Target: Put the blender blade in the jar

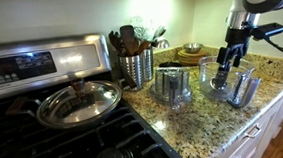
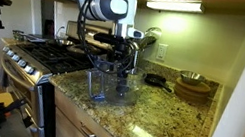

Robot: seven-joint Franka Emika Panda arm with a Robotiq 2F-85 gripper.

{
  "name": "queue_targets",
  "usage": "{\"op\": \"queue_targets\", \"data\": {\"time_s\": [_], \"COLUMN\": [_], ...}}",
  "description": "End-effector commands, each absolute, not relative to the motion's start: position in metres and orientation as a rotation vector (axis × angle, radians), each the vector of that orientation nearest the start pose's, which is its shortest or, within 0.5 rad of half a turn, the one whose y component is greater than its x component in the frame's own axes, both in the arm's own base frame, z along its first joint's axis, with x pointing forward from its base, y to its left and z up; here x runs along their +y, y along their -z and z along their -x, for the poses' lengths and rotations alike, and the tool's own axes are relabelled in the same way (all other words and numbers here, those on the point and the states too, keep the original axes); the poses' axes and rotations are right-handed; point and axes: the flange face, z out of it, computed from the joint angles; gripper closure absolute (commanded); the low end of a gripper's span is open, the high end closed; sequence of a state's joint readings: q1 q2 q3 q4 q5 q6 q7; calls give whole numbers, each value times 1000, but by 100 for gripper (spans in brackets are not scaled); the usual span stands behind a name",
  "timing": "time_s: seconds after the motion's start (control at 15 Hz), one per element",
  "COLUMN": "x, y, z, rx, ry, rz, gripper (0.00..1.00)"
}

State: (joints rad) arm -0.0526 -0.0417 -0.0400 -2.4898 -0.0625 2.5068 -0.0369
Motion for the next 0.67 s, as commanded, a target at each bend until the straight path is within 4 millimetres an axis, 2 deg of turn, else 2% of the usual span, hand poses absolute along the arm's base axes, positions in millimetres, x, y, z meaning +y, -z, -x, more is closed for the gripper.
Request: {"op": "queue_targets", "data": {"time_s": [0.0,0.6], "x": [-41,-22], "y": [-324,-380], "z": [-450,-441], "rx": [13,57], "ry": [154,258], "rz": [3218,3194], "gripper": [0,0]}}
